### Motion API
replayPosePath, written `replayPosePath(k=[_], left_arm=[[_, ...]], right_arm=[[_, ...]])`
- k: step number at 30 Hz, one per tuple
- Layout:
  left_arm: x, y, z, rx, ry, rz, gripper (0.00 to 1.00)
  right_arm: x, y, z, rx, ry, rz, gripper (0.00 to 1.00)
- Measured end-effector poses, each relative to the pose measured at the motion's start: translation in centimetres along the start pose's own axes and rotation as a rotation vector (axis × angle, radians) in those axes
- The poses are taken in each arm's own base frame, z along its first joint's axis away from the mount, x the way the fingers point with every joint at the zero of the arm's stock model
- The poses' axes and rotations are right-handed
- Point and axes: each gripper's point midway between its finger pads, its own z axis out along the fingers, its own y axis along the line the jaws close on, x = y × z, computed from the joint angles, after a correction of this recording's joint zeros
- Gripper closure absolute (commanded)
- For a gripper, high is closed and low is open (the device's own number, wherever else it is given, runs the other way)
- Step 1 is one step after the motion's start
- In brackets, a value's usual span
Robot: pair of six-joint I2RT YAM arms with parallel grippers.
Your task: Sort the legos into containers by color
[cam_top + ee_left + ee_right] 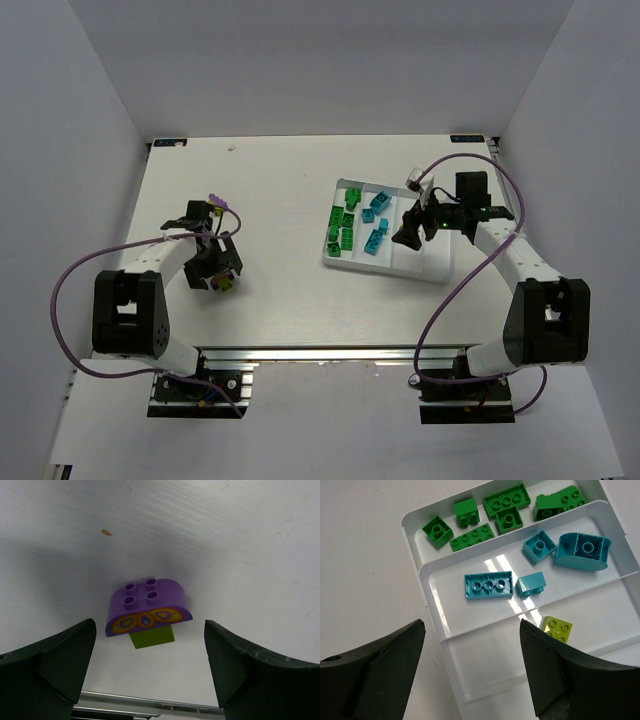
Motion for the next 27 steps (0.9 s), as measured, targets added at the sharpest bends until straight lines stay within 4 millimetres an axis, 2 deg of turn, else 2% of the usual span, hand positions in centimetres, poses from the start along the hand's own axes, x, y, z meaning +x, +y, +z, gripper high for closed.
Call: replayPosePath(k=[10,15,18,27], left_arm=[[1.1,0.2,1.9,-0.068,0.076,-0.087,0.02],[0.5,-0.2,2.0,-0.076,0.064,-0.107,0.05],[0.3,-0.1,2.0,-0.088,0.055,-0.118,0.11],[0.1,0.5,2.5,-0.128,0.044,-0.135,0.15]], right_arm=[[0.4,0.2,0.1,-0.004,0.005,0.008,0.19],[0.4,0.2,0.1,-0.004,0.005,0.007,0.19],[0.4,0.2,0.1,-0.004,0.004,0.006,0.19],[-0.1,0.3,-0.3,0.003,-0.006,-0.008,0.19]])
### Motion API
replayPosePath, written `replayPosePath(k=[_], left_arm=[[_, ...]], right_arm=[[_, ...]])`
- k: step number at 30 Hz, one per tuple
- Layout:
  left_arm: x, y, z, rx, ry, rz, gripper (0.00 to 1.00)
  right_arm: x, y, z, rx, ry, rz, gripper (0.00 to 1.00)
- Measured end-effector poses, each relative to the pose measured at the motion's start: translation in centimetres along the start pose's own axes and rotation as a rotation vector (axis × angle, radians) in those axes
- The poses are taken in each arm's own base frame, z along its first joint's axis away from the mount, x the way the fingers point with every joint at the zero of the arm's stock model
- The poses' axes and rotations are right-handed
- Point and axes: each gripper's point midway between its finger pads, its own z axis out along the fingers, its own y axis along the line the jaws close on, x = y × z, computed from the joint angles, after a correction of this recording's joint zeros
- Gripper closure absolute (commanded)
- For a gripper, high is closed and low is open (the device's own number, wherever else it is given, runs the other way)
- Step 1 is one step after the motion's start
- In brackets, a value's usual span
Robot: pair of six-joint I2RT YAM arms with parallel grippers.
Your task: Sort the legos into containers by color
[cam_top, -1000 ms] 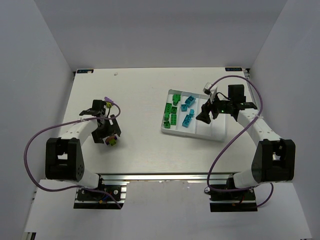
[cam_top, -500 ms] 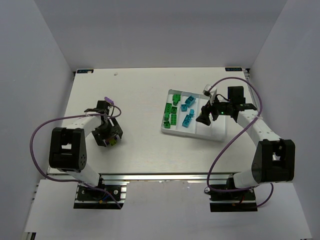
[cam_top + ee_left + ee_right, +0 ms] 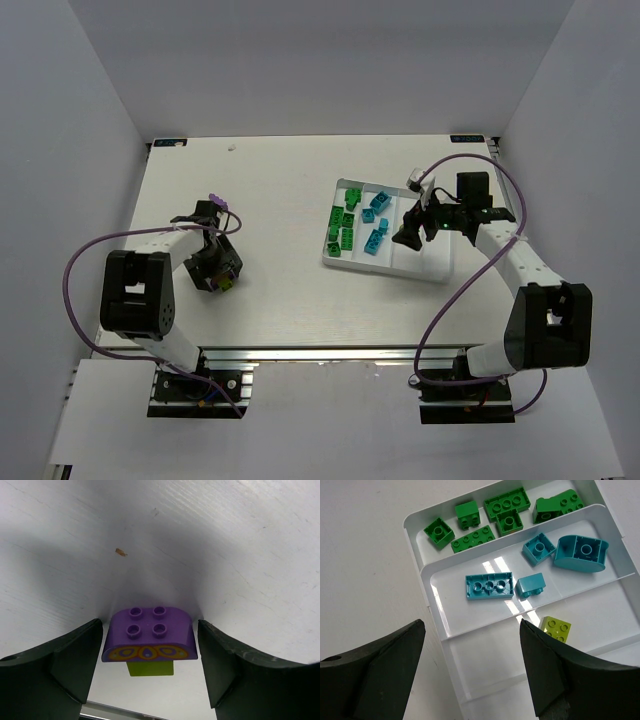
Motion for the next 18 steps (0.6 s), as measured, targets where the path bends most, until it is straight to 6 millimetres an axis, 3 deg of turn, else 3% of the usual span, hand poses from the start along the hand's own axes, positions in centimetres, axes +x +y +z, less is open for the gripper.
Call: replayPosePath(k=[6,7,11,14,18], left_arm=[[-0.1,-0.2,0.2,0.002,-0.003,-0.013,0.33],[-0.2,-0.2,0.1,0.005,-0.005,-0.016,0.44],[-0.4,-1.2,-0.3,0.056,-0.014,-0.036,0.68],[-0.7,-3.2,-2.0,0.157,-0.035,-0.062,0.73],[-1.0,-7.8,-5.6,0.372,-0.081,-0.108,0.75]], right_arm=[[-0.2,0.3,0.0,-0.014,-0.01,-0.003,0.19],[-0.3,0.4,0.0,-0.021,-0.014,-0.002,0.19],[-0.6,2.1,0.2,-0.097,-0.038,0.023,0.22],[-0.9,4.0,0.6,-0.164,-0.04,0.068,0.24],[-2.7,9.0,2.8,-0.295,-0.027,0.171,0.21]])
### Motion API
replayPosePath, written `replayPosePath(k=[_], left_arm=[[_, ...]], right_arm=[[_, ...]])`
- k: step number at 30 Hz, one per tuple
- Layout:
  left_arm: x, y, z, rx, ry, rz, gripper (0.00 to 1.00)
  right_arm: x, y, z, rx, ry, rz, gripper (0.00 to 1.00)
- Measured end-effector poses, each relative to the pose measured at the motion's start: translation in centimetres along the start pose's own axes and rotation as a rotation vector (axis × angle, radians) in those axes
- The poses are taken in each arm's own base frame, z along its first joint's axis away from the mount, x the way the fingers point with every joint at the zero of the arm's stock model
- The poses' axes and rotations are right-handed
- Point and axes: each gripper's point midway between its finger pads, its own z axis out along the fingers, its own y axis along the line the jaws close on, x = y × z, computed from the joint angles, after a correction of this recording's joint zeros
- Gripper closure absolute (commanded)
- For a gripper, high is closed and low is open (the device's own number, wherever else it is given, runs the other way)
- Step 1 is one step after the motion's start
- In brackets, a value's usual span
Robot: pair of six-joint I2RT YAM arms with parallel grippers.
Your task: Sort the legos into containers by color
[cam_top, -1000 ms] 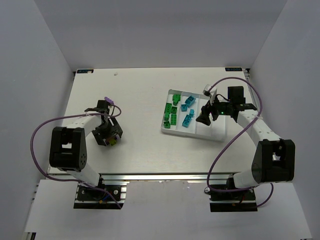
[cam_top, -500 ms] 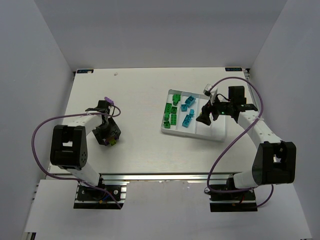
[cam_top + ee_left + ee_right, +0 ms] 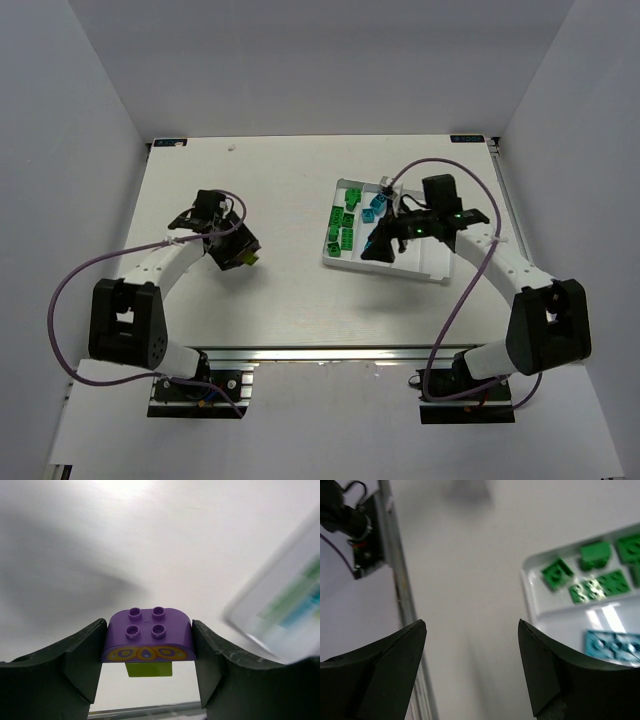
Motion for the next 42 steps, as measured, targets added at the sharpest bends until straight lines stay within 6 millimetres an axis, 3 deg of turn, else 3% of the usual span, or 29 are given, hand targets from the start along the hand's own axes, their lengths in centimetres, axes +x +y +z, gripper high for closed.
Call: replayPosePath(k=[3,6,11,15,25,34,42], left_arm=[[0.8,-4.9,-1.2,0.165,-0.01,-0.025,0.75],[2.6,-9.2,-1.9,0.288,0.014,-0.043,0.75],[4.9,-14.5,-2.6,0.398,0.055,-0.062,0.76],[5.6,-17.6,-2.8,0.46,0.069,-0.078,0.76],[6.2,-19.9,-1.6,0.49,0.104,-0.109,0.76],[6.0,-21.5,-2.7,0.543,0.111,-0.113,0.76],[6.4,-22.1,-3.1,0.568,0.128,-0.113,0.76]], right_arm=[[-1.5,2.4,2.4,-0.039,-0.01,0.083,0.21],[-2.9,3.1,4.2,0.009,-0.007,0.209,0.18],[-6.3,1.3,6.6,0.111,-0.027,0.396,0.15],[-6.3,0.5,7.1,0.155,-0.032,0.518,0.15],[-6.0,1.7,8.6,0.169,-0.017,0.587,0.21],[-4.2,-0.1,9.7,0.223,0.018,0.612,0.24],[-4.5,-0.9,10.0,0.236,0.002,0.563,0.31]])
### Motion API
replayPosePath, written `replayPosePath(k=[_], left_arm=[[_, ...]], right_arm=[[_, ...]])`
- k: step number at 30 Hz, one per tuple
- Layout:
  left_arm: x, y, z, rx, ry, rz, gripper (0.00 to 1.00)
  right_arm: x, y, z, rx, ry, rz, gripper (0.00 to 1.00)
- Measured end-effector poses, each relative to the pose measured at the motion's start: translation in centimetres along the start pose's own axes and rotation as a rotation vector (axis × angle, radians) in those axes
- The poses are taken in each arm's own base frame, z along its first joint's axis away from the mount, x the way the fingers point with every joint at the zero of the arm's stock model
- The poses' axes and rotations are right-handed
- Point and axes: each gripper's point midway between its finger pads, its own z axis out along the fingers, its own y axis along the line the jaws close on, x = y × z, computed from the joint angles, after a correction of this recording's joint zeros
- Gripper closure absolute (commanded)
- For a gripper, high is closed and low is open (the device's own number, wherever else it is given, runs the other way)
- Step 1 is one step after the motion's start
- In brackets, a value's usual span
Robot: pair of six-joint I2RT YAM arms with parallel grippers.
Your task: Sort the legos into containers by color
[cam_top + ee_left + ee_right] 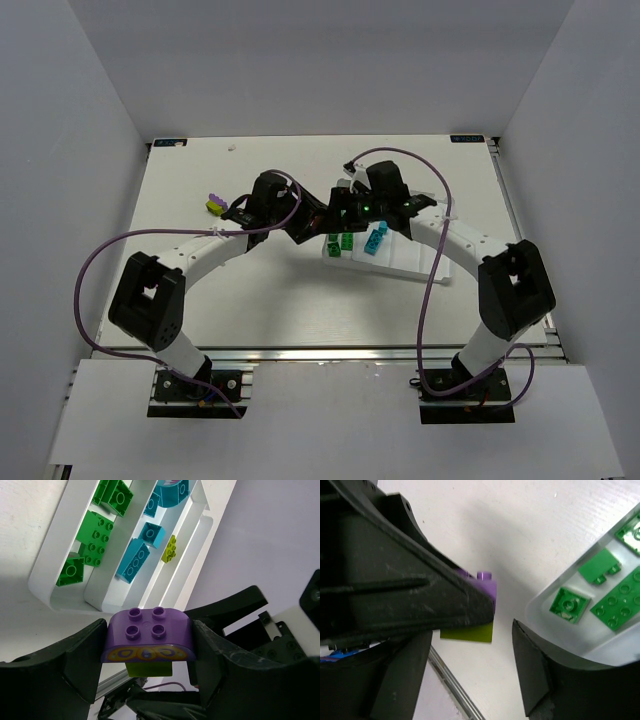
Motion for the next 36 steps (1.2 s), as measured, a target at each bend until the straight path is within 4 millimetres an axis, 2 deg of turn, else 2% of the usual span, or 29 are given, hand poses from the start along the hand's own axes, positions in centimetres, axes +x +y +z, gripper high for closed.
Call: replayPosePath(k=[4,5,10,13,14,16,22,26,29,32,36], left_arm=[[-0.1,-0.1,0.0,0.003,-0.003,-0.004,0.76],[-0.2,-0.1,0.0,0.005,-0.005,-0.006,0.76],[-0.3,-0.1,0.0,0.004,-0.01,-0.008,0.76],[-0.3,-0.2,0.0,0.006,-0.014,-0.008,0.76],[-0.4,-0.2,0.0,0.008,-0.015,-0.008,0.76],[-0.4,-0.3,0.0,0.01,-0.016,-0.006,0.76],[-0.2,-0.3,0.0,0.014,-0.005,-0.004,0.77],[-0.9,-0.2,-0.1,0.012,-0.015,-0.005,0.77],[-1.3,0.0,-0.2,0.011,-0.022,-0.002,0.77],[-1.5,0.1,-0.2,0.008,-0.025,0.008,0.77],[-1.3,0.4,-0.3,0.003,-0.011,0.04,0.78]], right_arm=[[-0.7,-0.1,0.7,-0.007,-0.01,-0.025,0.4],[-0.8,-0.2,0.8,-0.008,-0.01,-0.028,0.47],[-0.7,0.0,1.1,-0.024,-0.008,-0.054,0.66],[-0.8,0.0,1.1,-0.027,-0.014,-0.068,0.82],[-0.9,-0.1,1.1,-0.028,-0.02,-0.073,0.91],[-0.9,-0.1,1.1,-0.032,-0.03,-0.082,1.0],[-0.2,0.0,-0.2,-0.057,-0.054,-0.144,1.0],[0.7,0.1,-2.2,-0.087,-0.069,-0.203,1.0],[0.8,-0.5,-3.8,-0.088,-0.089,-0.241,1.0],[0.4,-2.7,-5.5,-0.05,-0.112,-0.281,1.0],[-0.3,-8.6,-8.1,0.1,-0.111,-0.347,1.0]])
